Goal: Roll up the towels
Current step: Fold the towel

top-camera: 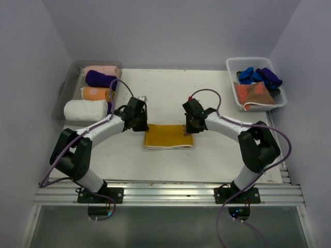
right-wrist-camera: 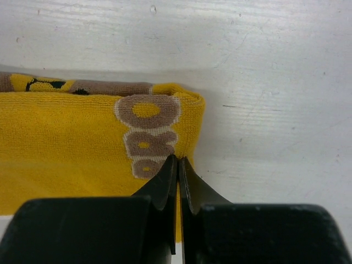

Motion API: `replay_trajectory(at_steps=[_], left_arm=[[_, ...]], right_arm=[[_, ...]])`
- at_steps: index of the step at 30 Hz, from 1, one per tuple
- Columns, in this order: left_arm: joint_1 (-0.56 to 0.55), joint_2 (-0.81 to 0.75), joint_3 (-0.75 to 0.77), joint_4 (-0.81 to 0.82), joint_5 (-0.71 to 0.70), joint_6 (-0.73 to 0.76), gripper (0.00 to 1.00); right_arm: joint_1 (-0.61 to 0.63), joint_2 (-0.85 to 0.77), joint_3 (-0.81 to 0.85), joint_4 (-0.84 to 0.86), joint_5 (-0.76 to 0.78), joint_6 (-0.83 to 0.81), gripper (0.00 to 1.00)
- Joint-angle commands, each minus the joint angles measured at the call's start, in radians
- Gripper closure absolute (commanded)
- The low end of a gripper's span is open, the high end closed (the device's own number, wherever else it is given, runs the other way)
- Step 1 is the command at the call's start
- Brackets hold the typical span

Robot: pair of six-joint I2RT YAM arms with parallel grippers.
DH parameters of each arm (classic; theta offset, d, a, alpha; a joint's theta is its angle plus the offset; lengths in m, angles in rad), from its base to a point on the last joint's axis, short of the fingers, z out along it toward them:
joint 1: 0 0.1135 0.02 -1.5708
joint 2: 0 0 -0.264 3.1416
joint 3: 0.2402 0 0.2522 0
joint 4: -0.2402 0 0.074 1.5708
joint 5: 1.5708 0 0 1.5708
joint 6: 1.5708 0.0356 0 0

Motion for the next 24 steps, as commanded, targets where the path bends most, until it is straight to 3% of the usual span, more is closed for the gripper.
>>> replay_trajectory(at_steps=[1,4,6,7,8,9,13,14,16,19,20,21,24], left_arm=[[0.000,0.029,0.041,0.032,0.013,0.030,1.00],[0.002,0.087,0.042,0.052,0.018,0.041,1.00],[0.002,0.125,0.047,0.061,0.012,0.041,0.91],[0.003,0.135,0.047,0.064,0.003,0.039,0.82],[0.006,0.142,0.051,0.066,-0.008,0.039,0.74],[0.005,0.145,0.054,0.058,-0.014,0.039,0.67],[0.003,0.092,0.076,0.029,-0.086,0.027,0.59],[0.003,0.074,0.085,0.017,-0.100,0.024,0.53],[0.003,0.009,0.094,-0.025,-0.141,0.015,0.49],[-0.001,-0.077,0.088,-0.054,-0.146,0.002,0.48],[-0.003,-0.094,0.075,-0.052,-0.139,-0.001,0.50],[-0.007,-0.118,0.065,-0.046,-0.128,-0.005,0.51],[-0.017,-0.128,0.013,0.016,-0.036,-0.022,0.65]], right_arm=[[-0.009,-0.038,-0.020,0.020,0.053,0.008,1.00],[-0.012,-0.031,-0.039,0.036,0.059,0.017,1.00],[-0.012,-0.029,-0.048,0.040,0.067,0.023,1.00],[-0.014,-0.028,-0.050,0.040,0.073,0.023,0.97],[-0.014,-0.032,-0.054,0.040,0.075,0.023,0.84],[-0.014,-0.038,-0.054,0.036,0.078,0.022,0.79],[-0.014,-0.113,-0.069,0.025,0.098,0.002,0.65],[-0.014,-0.135,-0.083,0.026,0.101,0.000,0.61],[-0.012,-0.201,-0.100,0.025,0.090,0.006,0.59],[0.004,-0.277,-0.151,0.039,0.046,0.032,0.64],[0.029,-0.288,-0.177,0.052,0.027,0.040,0.76],[0.043,-0.294,-0.188,0.060,0.014,0.049,0.80],[0.073,-0.264,-0.218,0.083,-0.005,0.075,0.93]])
